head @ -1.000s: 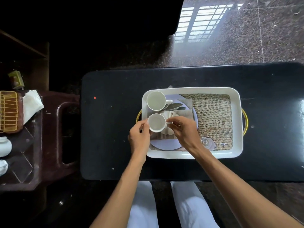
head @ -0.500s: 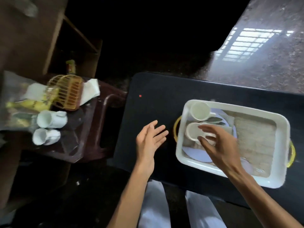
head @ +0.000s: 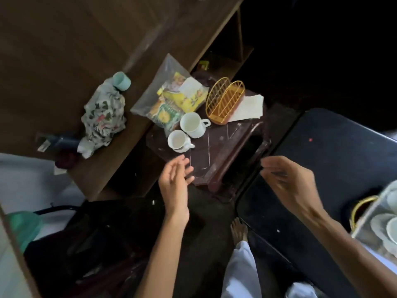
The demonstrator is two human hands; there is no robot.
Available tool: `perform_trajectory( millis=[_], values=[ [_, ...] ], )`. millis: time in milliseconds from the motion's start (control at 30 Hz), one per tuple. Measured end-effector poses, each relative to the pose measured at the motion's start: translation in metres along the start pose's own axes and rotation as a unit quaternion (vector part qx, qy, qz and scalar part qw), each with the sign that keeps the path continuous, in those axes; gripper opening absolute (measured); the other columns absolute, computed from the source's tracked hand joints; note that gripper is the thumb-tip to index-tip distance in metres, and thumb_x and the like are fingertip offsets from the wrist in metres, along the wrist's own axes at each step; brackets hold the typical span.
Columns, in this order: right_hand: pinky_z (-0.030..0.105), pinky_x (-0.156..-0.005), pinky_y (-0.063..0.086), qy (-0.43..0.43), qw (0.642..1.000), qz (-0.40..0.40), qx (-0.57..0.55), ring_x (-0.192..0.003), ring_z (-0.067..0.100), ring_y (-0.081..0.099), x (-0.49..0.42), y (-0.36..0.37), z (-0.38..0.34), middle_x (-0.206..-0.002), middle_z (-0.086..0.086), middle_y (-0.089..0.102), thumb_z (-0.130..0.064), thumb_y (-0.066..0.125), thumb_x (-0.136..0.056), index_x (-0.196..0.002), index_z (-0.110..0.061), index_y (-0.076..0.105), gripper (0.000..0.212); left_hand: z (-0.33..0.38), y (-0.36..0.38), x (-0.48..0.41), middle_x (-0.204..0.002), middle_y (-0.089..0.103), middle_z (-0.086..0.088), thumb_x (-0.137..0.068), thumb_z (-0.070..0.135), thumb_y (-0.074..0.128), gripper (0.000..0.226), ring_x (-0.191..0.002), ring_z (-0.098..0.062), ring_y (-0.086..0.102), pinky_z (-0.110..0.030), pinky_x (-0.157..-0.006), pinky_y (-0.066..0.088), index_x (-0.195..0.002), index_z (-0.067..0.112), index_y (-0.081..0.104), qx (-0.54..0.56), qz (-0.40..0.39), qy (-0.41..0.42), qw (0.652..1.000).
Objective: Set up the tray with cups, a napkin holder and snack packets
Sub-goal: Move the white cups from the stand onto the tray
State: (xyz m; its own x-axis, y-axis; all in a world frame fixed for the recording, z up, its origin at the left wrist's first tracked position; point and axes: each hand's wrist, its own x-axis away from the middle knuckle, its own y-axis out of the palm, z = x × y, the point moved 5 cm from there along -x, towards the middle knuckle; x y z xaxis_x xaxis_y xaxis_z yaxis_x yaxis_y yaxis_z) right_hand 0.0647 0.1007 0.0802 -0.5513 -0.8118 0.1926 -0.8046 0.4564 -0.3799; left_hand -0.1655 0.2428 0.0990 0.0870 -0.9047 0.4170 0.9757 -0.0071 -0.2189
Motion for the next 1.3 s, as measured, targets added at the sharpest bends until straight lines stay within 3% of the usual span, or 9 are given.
perform_trajectory(
  millis=[100, 167, 233, 400, 500, 733, 833, 1033, 1300],
  values=[
    [0.011, -0.079, 0.056, -0.017, 0.999, -0.039, 0.012, -0.090, 0.001, 0.068, -0.031, 0.060, -0.017, -0.097, -0.006, 0.070, -0.001, 0.070, -0.089, -0.112, -0.010, 0.071, 0.025, -0.003, -0.023, -0.051, -0.118, 0.073, -0.006, -0.107, 0.017, 0.051, 0.018, -0.105, -0.019, 0.072, -0.026, -0.074, 0.057, -0.112, 0.022, 0.068, -0.002, 0.043, 0.003, 0.999],
    [0.009, -0.079, 0.055, -0.021, 0.998, -0.053, 0.030, -0.088, 0.002, 0.067, -0.052, 0.097, -0.024, -0.098, -0.004, 0.070, -0.002, 0.067, -0.091, -0.115, -0.009, 0.070, 0.025, -0.006, -0.028, -0.085, -0.124, 0.070, -0.009, -0.106, 0.016, 0.052, 0.017, -0.108, -0.021, 0.070, -0.026, -0.075, 0.057, -0.112, 0.021, 0.067, -0.016, 0.048, 0.004, 0.999],
    [0.005, -0.077, 0.052, -0.025, 0.998, -0.048, 0.037, -0.086, 0.001, 0.066, -0.069, 0.126, -0.029, -0.101, -0.002, 0.072, -0.005, 0.066, -0.091, -0.115, -0.009, 0.070, 0.024, -0.008, -0.029, -0.114, -0.126, 0.069, -0.010, -0.105, 0.016, 0.054, 0.017, -0.111, -0.023, 0.069, -0.028, -0.078, 0.058, -0.114, 0.019, 0.068, -0.037, 0.039, 0.009, 0.998],
    [0.019, -0.086, 0.056, -0.018, 0.999, -0.036, 0.032, -0.096, 0.012, 0.069, -0.096, 0.169, -0.034, -0.107, 0.004, 0.073, -0.014, 0.071, -0.090, -0.119, -0.008, 0.067, 0.030, -0.012, -0.022, -0.159, -0.123, 0.071, -0.002, -0.106, 0.021, 0.053, 0.024, -0.115, -0.020, 0.068, -0.043, -0.097, 0.059, -0.122, 0.018, 0.071, -0.120, -0.014, 0.028, 0.992],
    [0.016, -0.086, 0.054, -0.013, 0.998, -0.048, 0.038, -0.097, 0.012, 0.068, -0.103, 0.181, -0.031, -0.107, 0.004, 0.072, -0.014, 0.075, -0.088, -0.119, -0.008, 0.067, 0.033, -0.018, -0.018, -0.168, -0.121, 0.072, 0.000, -0.106, 0.024, 0.053, 0.025, -0.114, -0.016, 0.069, -0.036, -0.090, 0.061, -0.124, 0.018, 0.070, -0.129, -0.056, 0.031, 0.990],
    [0.015, -0.088, 0.055, 0.002, 0.998, -0.063, 0.017, -0.099, 0.010, 0.071, -0.112, 0.196, -0.032, -0.106, 0.005, 0.075, -0.006, 0.073, -0.087, -0.111, -0.008, 0.072, 0.024, -0.024, -0.009, -0.170, -0.109, 0.070, 0.007, -0.107, 0.020, 0.053, 0.014, -0.110, -0.016, 0.069, -0.027, -0.080, 0.062, -0.105, 0.025, 0.065, -0.077, -0.063, 0.009, 0.995],
    [0.025, -0.085, 0.060, -0.010, 0.999, -0.046, 0.009, -0.095, 0.011, 0.073, -0.113, 0.198, -0.036, -0.101, 0.005, 0.077, -0.006, 0.073, -0.088, -0.106, -0.008, 0.074, 0.018, -0.023, -0.010, -0.166, -0.110, 0.070, 0.003, -0.105, 0.017, 0.055, 0.017, -0.106, -0.015, 0.068, -0.020, -0.073, 0.061, -0.094, 0.027, 0.064, -0.051, -0.050, -0.003, 0.997],
    [0.035, -0.085, 0.060, -0.023, 0.999, -0.027, 0.004, -0.097, 0.016, 0.073, -0.105, 0.191, -0.041, -0.104, 0.008, 0.077, -0.008, 0.072, -0.090, -0.109, -0.003, 0.074, 0.019, -0.022, -0.016, -0.155, -0.124, 0.073, -0.012, -0.108, 0.021, 0.047, 0.026, -0.117, -0.024, 0.070, -0.035, -0.086, 0.062, -0.111, 0.019, 0.072, -0.006, -0.052, -0.035, 0.998],
    [0.035, -0.073, 0.060, -0.047, 0.998, 0.033, -0.029, -0.086, 0.010, 0.072, -0.067, 0.135, -0.042, -0.098, 0.000, 0.077, -0.014, 0.069, -0.093, -0.106, -0.010, 0.075, 0.015, 0.002, 0.000, -0.093, -0.115, 0.078, 0.009, -0.106, 0.022, 0.055, 0.025, -0.115, -0.010, 0.071, -0.028, -0.083, 0.062, -0.112, 0.030, 0.078, -0.010, -0.129, -0.006, 0.992]
  ],
)
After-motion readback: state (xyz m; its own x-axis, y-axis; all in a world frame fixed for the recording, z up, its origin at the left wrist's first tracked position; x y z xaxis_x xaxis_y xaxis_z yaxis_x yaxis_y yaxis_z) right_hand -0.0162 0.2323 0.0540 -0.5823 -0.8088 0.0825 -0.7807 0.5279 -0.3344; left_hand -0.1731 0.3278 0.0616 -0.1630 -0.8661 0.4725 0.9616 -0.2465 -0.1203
